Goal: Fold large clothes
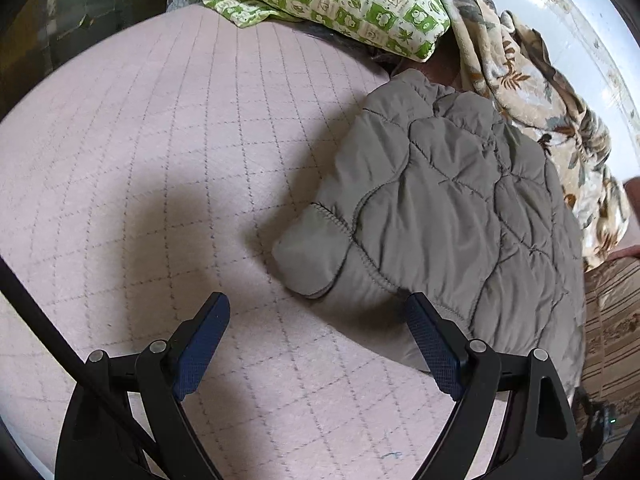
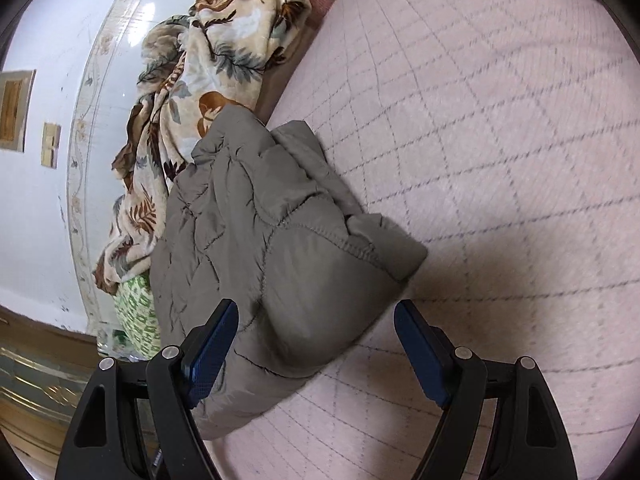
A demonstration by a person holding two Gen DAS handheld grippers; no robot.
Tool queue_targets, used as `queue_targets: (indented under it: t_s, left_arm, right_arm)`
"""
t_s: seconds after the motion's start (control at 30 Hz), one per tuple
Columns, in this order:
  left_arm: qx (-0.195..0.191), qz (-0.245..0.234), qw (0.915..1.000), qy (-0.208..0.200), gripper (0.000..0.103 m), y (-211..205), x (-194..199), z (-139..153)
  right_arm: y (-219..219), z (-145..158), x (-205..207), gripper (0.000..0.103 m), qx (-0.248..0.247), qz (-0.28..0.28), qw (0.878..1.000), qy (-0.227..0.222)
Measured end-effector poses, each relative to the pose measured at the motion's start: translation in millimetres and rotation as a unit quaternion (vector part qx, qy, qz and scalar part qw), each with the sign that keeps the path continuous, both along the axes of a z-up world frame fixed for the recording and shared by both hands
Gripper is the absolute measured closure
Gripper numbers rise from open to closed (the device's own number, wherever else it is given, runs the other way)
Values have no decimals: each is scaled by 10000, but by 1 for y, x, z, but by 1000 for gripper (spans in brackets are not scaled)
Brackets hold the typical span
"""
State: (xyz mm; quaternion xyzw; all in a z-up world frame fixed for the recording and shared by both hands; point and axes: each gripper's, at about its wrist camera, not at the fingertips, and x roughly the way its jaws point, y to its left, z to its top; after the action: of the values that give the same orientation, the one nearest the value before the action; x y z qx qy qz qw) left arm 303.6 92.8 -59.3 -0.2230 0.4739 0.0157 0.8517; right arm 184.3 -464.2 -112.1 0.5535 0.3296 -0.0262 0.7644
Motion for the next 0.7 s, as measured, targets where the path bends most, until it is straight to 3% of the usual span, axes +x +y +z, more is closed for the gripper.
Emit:
queue_targets:
  t_s: [0.33,0.47,0.7]
  left_arm:
    - [-872,404,9953,-120,14,10,8,-15]
    - [-926,537,9940,-243,14,11,15,-18]
    - [-983,615,9930,-236,14,5,34,-27]
  right_arm:
    - [3,-13,10,16,310,-306,9990,-56]
    - [1,-14,17,12,370,-452,9982,-103]
    - [4,-13,36,10,33,-413,9991,-65]
